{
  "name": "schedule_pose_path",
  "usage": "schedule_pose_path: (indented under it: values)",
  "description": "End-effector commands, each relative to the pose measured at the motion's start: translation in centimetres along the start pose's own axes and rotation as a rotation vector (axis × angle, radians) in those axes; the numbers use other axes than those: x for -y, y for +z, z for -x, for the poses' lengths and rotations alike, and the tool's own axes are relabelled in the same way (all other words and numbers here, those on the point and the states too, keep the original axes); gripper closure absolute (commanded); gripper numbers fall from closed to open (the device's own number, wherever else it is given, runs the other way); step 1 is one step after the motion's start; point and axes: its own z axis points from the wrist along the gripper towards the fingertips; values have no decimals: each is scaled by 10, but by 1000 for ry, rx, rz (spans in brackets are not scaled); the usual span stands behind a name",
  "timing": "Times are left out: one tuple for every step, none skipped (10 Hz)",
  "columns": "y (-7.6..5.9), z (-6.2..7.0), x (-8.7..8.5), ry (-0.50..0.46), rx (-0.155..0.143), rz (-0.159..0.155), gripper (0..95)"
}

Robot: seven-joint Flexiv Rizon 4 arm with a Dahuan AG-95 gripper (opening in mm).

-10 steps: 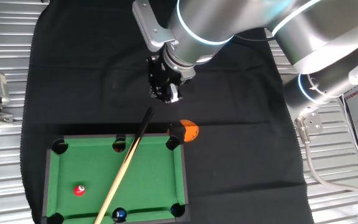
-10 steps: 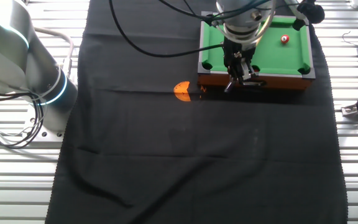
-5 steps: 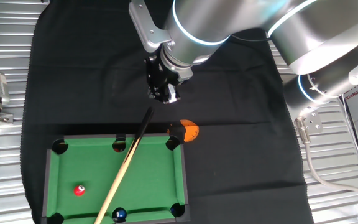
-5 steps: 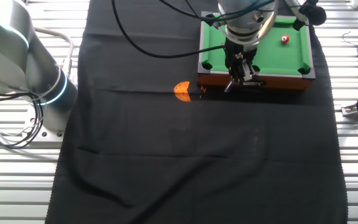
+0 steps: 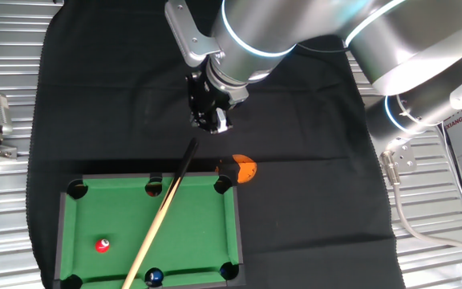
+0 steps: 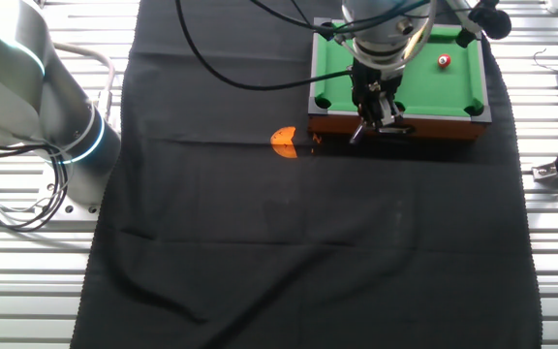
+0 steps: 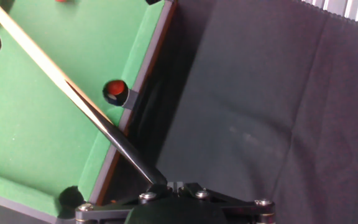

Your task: Hit the pool ball

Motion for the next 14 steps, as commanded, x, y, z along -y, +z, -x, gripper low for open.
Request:
schedule_pose_path:
  values:
    - [3, 6, -11, -48, -14, 15, 950]
    - [5, 10, -17, -47, -18, 18, 950]
    - [5, 16, -23, -75, -22, 36, 950]
    - [3, 21, -23, -111, -16, 45, 950]
    - [0, 26, -25, -173, -20, 51, 950]
    - [-1, 29, -26, -219, -31, 52, 950]
    - [-1, 30, -26, -268, -26, 57, 950]
    - [-1, 32, -27, -305, -20, 57, 950]
    - [-1, 35, -28, -370, -20, 59, 950]
    - [-1, 37, -30, -407, -20, 62, 950]
    - [0, 39, -32, -428, -20, 68, 950]
    - [1, 43, -36, -441, -14, 77, 950]
    - [2, 48, -39, -455, -12, 79, 950]
    - [2, 54, -44, -471, -15, 77, 950]
